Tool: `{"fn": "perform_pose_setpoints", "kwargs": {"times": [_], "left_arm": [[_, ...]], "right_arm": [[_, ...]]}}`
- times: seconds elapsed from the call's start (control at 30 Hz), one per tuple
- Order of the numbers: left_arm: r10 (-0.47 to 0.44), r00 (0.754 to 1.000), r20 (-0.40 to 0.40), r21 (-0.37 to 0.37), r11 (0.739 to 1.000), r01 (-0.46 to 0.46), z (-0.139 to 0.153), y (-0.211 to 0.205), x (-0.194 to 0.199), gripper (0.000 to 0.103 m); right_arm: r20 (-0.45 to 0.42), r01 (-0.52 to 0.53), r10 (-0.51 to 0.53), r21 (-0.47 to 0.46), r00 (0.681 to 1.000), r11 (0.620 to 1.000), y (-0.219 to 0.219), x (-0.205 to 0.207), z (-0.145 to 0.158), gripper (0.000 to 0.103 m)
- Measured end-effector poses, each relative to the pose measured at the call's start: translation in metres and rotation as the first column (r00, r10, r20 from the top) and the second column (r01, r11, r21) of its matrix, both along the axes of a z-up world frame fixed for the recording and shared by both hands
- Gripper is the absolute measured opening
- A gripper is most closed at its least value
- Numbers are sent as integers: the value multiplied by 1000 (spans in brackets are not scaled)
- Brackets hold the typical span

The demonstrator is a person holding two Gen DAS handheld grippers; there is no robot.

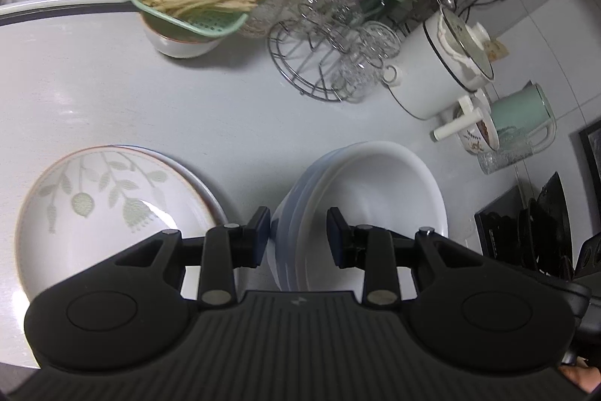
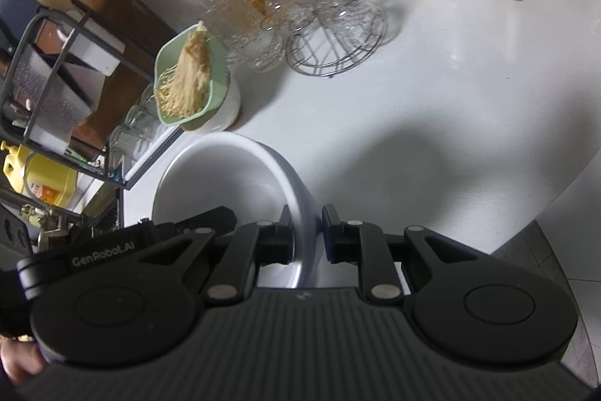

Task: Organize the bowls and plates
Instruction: 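Lift the bowl stack with both grippers and carry it over the plates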

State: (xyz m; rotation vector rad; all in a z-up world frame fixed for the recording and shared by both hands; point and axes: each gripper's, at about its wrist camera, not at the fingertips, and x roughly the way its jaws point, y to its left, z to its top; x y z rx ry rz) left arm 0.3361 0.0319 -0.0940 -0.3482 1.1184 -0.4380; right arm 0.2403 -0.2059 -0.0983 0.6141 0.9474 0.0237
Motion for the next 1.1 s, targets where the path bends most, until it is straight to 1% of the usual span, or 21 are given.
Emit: {"fn": "perform_pose_setpoints", "kwargs": {"times": [0.17, 0.27, 0.5, 0.73, 0.97, 1.1], "left_arm": [[43, 999, 16, 14, 999, -43, 2, 21, -6, 37], [78, 997, 10, 13, 997, -78, 0, 35, -13, 37], [181, 983, -6, 0, 983, -181, -8, 68, -23, 37], [279, 960, -30, 2, 960, -279, -19, 92, -34, 37], [365, 929, -64, 17, 931, -365, -36, 109, -42, 37], [388, 918, -79, 29, 922, -387, -48, 117, -43, 37]], "right_arm": [[-3, -54, 54, -8, 999, 999, 21, 7, 0, 19], [-4, -92, 92, -17, 996, 996, 33, 12, 0, 19], [-23, -179, 179, -9, 984, 984, 59, 22, -5, 19], [-59, -273, 273, 1, 960, 962, 82, 32, -14, 19], [-109, -321, 322, 30, 940, 947, 100, 46, -30, 19], [-126, -364, 362, 10, 924, 931, 112, 51, -37, 19]]}}
